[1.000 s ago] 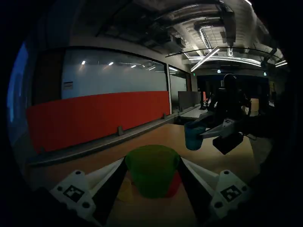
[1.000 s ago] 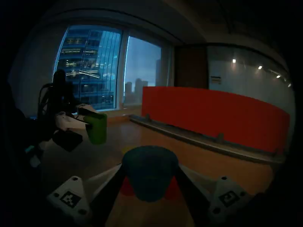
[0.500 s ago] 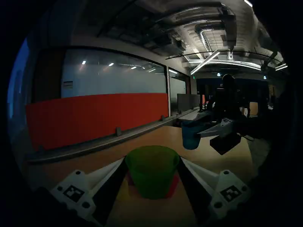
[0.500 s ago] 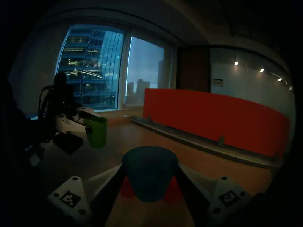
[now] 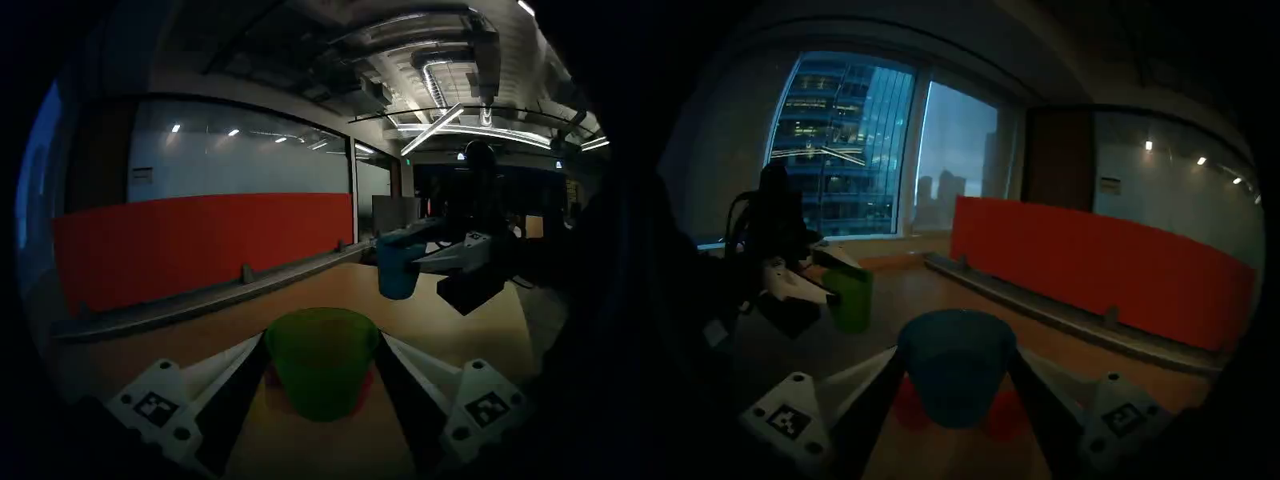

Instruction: Pour water

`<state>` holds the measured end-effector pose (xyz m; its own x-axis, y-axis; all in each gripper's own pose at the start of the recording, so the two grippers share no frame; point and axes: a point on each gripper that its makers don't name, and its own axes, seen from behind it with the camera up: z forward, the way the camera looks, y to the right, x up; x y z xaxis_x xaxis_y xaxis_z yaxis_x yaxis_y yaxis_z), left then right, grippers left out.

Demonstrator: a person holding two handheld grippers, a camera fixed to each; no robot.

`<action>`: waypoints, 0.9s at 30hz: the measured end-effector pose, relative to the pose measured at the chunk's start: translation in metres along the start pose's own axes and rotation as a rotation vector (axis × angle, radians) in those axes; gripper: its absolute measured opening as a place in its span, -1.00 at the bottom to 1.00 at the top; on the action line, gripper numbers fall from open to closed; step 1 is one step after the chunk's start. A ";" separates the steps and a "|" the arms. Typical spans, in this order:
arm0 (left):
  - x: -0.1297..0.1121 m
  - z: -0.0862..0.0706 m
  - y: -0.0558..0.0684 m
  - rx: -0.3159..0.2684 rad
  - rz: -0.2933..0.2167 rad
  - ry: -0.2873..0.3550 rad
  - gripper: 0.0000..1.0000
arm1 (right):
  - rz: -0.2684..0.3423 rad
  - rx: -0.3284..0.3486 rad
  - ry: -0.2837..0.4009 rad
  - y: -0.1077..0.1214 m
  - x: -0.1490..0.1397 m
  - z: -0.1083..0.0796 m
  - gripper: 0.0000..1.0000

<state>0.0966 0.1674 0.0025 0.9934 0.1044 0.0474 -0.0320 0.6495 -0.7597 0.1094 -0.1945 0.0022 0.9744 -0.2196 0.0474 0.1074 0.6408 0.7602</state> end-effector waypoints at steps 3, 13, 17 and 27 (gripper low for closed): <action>-0.001 0.000 0.001 0.002 -0.002 0.000 0.77 | -0.011 0.005 0.004 -0.001 0.006 0.001 0.81; -0.003 0.000 0.007 -0.013 -0.003 -0.005 0.78 | -0.062 0.020 0.015 -0.007 0.024 0.005 0.80; -0.003 0.000 0.009 -0.018 -0.003 -0.008 0.77 | -0.088 0.026 0.021 -0.008 0.032 0.007 0.80; -0.005 0.003 0.013 -0.028 -0.014 -0.016 0.78 | -0.161 0.037 0.025 -0.007 0.048 0.015 0.80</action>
<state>0.0909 0.1776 -0.0057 0.9919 0.1073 0.0682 -0.0148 0.6300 -0.7765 0.1522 -0.2206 0.0084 0.9499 -0.2983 -0.0930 0.2557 0.5713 0.7799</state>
